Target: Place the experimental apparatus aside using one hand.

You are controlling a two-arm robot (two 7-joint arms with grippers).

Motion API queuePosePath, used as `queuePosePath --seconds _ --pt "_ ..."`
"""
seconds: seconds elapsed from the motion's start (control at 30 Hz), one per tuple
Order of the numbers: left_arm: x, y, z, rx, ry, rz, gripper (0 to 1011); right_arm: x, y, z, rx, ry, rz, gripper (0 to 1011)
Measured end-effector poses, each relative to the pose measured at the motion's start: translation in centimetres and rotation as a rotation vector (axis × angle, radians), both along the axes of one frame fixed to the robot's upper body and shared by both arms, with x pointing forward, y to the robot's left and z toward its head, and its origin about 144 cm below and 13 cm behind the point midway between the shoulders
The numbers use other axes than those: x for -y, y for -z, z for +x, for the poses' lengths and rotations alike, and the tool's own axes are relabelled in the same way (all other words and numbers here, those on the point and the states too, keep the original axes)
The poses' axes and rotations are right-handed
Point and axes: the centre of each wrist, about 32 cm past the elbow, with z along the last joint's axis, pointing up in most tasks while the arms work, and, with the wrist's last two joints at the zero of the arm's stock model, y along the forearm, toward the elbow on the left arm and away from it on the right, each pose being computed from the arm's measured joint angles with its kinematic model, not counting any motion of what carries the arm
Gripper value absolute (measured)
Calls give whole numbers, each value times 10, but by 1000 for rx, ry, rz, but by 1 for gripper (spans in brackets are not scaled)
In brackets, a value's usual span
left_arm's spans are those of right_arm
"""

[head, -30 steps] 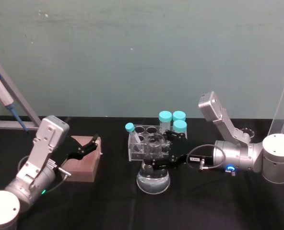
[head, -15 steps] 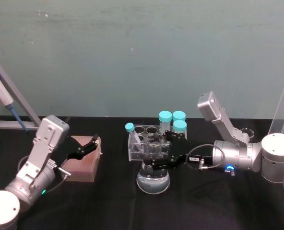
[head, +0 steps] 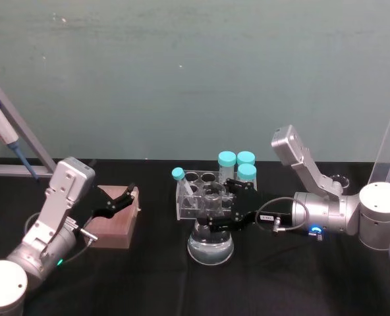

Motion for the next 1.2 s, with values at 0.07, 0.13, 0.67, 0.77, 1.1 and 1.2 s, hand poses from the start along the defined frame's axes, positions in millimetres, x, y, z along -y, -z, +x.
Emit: queuePosePath --seconds 0.07,0.13,0.67,0.77,1.1,1.2 --pt "0 0 0 0 0 0 1000 0 0 0 0 0 0 933" --pt "0 0 0 0 0 0 1000 0 0 0 0 0 0 891" --pt "0 0 0 0 0 0 1000 0 0 0 0 1 0 457" --pt "0 0 0 0 0 0 1000 0 0 0 0 2 1 451" --pt "0 0 0 0 0 0 1000 0 0 0 0 2 1 451" --pt "0 0 0 0 0 0 1000 1 1 -1 0 5 2 451"
